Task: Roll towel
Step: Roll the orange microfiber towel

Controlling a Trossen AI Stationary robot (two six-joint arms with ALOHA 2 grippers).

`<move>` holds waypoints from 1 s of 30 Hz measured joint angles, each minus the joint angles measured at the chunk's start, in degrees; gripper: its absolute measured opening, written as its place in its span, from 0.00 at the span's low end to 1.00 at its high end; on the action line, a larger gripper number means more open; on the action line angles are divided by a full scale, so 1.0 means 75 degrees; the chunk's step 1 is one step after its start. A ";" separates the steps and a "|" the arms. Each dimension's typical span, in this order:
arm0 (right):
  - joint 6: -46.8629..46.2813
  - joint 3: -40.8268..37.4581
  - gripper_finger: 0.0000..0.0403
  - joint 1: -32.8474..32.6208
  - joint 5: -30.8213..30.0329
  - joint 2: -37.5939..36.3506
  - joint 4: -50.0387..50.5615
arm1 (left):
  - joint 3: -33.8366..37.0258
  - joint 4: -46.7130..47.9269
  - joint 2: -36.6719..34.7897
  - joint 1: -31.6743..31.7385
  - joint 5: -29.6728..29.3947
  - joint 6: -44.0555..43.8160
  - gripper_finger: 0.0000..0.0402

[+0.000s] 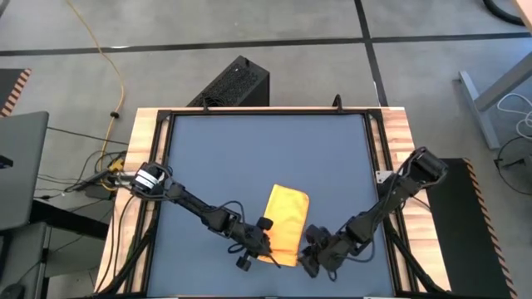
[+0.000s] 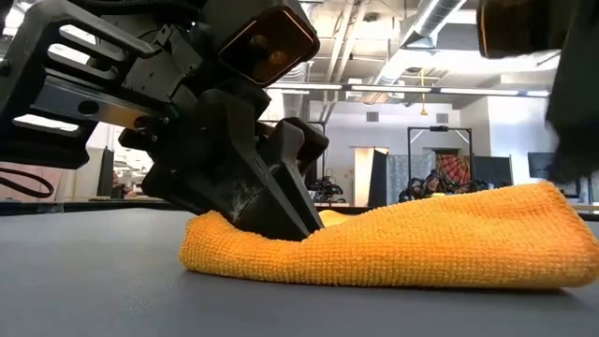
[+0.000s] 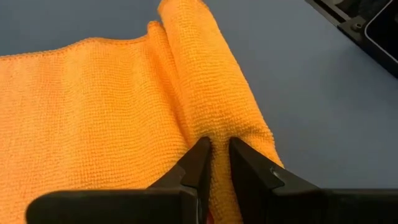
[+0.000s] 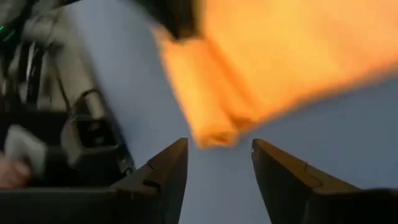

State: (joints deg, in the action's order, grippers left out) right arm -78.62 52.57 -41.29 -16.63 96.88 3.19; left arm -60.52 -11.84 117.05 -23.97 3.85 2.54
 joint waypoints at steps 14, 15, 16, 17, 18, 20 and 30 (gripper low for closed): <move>0.7062 0.1527 0.50 -0.0631 -0.1271 0.1898 -0.0596 | 0.0016 -0.0017 0.0017 0.0308 0.0804 -0.0357 0.13; 0.7250 0.1591 0.50 -0.0628 -0.1269 0.1981 -0.0561 | 0.0018 -0.0020 0.0017 0.0314 0.0815 -0.0365 0.13; 0.7332 0.1670 0.50 -0.0625 -0.1289 0.2025 -0.0458 | 0.0019 -0.0023 0.0020 0.0315 0.0817 -0.0366 0.13; 0.7357 0.1741 0.50 -0.0623 -0.1368 0.2056 -0.0318 | 0.0019 -0.0021 0.0020 0.0315 0.0822 -0.0372 0.13; 0.7359 0.1821 0.50 -0.0625 -0.1450 0.2074 -0.0133 | 0.0019 -0.0021 0.0020 0.0315 0.0834 -0.0406 0.13; 0.7374 0.1896 0.50 -0.0639 -0.1607 0.2082 0.0254 | 0.0019 -0.0020 0.0020 0.0315 0.0852 -0.0476 0.13; 0.7111 0.1927 0.50 -0.0695 -0.1976 0.2107 0.0912 | 0.0022 -0.0020 0.0020 0.0315 0.0858 -0.0514 0.13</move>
State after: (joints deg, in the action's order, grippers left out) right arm -25.29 67.02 -46.50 -31.45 112.68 10.03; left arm -60.36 -11.99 117.21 -21.61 10.28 -1.32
